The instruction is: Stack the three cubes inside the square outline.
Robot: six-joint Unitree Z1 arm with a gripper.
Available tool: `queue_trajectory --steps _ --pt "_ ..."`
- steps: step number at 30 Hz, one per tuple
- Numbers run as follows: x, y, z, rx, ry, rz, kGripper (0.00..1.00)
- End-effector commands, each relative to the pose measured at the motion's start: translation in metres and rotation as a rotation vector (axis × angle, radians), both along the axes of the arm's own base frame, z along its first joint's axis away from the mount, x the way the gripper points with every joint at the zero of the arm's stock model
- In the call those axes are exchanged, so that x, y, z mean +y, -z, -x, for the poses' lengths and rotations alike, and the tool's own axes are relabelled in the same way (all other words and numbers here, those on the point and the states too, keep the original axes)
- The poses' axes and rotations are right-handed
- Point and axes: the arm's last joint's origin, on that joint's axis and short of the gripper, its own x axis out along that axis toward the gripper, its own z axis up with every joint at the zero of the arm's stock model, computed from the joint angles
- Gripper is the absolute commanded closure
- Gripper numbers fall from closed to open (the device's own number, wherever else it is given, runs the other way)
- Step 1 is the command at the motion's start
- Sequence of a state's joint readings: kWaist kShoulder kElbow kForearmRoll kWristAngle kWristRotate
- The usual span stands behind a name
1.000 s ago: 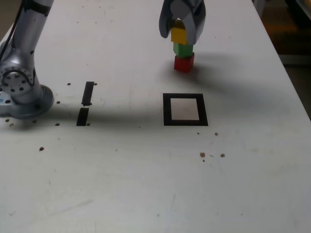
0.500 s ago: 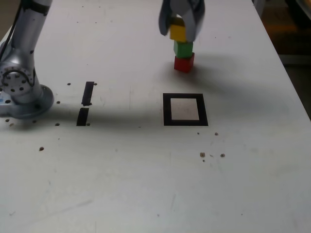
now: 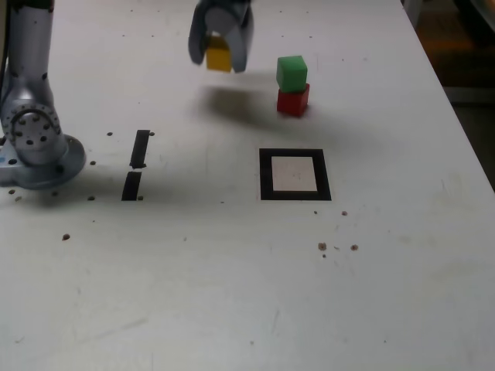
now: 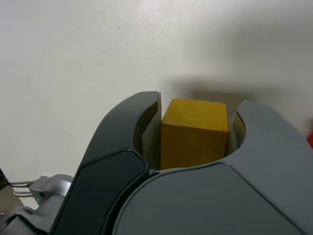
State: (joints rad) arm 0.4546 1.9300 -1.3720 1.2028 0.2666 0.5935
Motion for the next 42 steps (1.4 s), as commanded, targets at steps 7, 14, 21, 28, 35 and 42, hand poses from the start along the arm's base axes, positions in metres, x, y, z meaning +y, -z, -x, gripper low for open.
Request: queue_trajectory --steps 7,14,21,28,35,42 --pt "-0.002 0.031 0.006 0.011 -0.040 -0.002 0.74" --pt "-0.005 0.031 0.012 0.002 -0.047 -0.008 0.62" --pt "-0.008 0.033 0.016 0.004 -0.048 0.002 0.02" --pt "-0.015 0.007 0.024 -0.065 -0.072 0.004 0.00" --pt "-0.028 -0.056 0.015 -0.196 -0.148 -0.014 0.00" --pt "-0.034 -0.092 -0.022 -0.239 -0.191 0.014 0.01"
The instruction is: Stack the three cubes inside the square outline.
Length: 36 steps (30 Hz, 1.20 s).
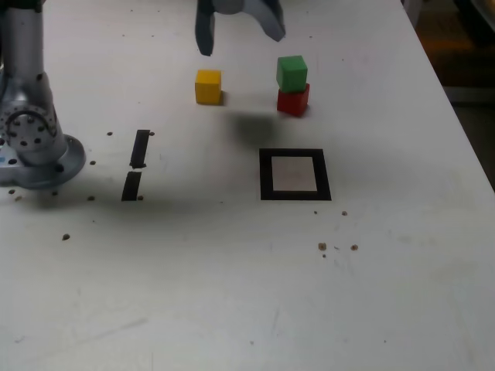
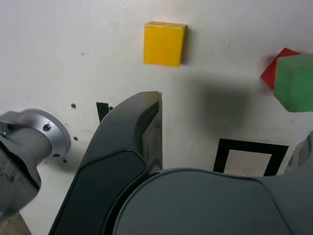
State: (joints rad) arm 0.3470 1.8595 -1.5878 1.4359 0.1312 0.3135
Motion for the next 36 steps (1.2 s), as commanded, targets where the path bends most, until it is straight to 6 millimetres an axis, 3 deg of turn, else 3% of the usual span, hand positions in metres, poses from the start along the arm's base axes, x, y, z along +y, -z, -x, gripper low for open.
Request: queue_trajectory --steps 1,17,28,31,36 --pt "0.006 -0.022 -0.016 -0.103 -0.021 -0.028 0.01" --pt "0.024 0.030 -0.044 -0.016 -0.107 -0.019 0.06" --pt "0.031 0.051 -0.065 -0.002 -0.114 0.002 0.18" --pt "0.030 0.053 -0.067 0.001 -0.118 0.003 0.27" --pt "0.028 0.055 -0.067 0.002 -0.137 0.000 0.53"
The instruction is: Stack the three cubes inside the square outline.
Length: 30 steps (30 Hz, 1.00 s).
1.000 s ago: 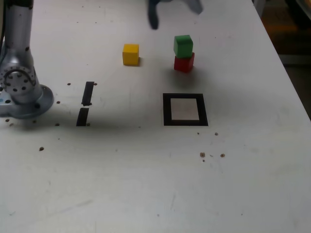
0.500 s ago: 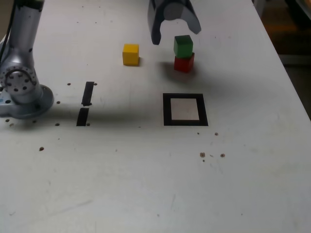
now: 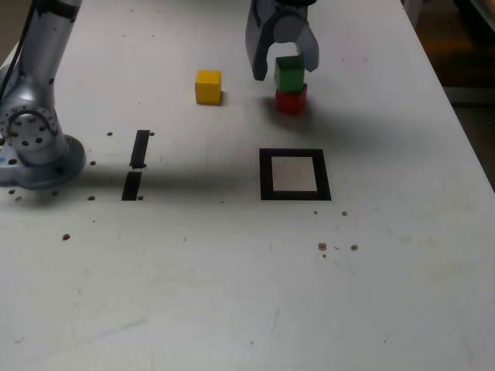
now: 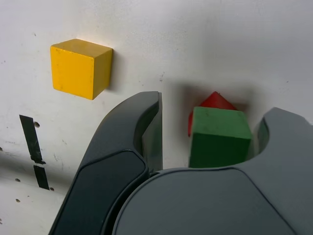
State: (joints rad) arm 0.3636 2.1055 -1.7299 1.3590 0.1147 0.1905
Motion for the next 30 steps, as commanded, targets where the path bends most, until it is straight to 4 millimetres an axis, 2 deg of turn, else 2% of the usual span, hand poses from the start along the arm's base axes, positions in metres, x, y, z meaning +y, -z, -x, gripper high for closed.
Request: queue_trajectory --steps 1,5,9,15,20,22,25,30 --pt "-0.003 -0.002 0.000 -0.012 0.001 -0.002 0.57" --pt "-0.005 -0.001 -0.001 -0.029 0.000 -0.001 0.65" --pt "-0.006 -0.008 -0.001 -0.064 0.009 -0.010 0.73" --pt "-0.009 -0.031 0.015 -0.072 0.022 -0.040 0.75" --pt "0.000 -0.046 0.029 -0.068 0.039 -0.060 0.75" --pt "0.004 -0.048 0.024 -0.079 0.069 -0.063 0.75" --pt "0.003 -0.051 0.003 -0.109 0.148 -0.081 0.75" --pt "-0.023 -0.057 -0.039 -0.128 0.285 -0.128 0.76"
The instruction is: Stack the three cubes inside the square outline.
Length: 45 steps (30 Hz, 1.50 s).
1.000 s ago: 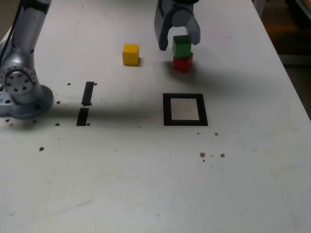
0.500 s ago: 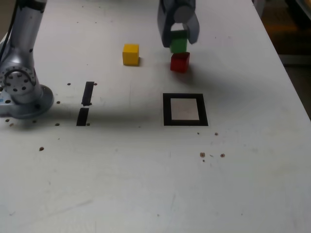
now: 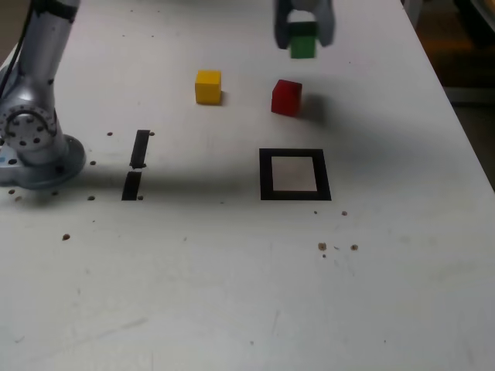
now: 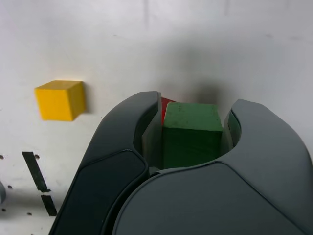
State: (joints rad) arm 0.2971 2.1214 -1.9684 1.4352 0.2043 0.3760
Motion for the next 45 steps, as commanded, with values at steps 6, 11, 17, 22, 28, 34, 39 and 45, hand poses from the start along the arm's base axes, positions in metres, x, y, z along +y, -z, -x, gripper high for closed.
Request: queue_trajectory --steps 6,11,17,22,28,34,39,45 --pt "-0.035 0.013 -0.041 0.000 0.095 -0.004 0.76" --pt "-0.046 0.036 -0.055 0.037 0.128 0.028 0.76" --pt "-0.064 0.062 -0.079 0.059 0.170 0.044 0.76" --pt "-0.070 0.074 -0.085 0.074 0.174 0.053 0.74" --pt "-0.071 0.085 -0.087 0.103 0.175 0.068 0.45" --pt "-0.073 0.064 -0.079 0.084 0.194 0.052 0.03" --pt "-0.075 0.003 -0.041 0.016 0.202 -0.013 0.00" --pt "-0.051 -0.017 0.013 0.085 0.197 -0.011 0.00"
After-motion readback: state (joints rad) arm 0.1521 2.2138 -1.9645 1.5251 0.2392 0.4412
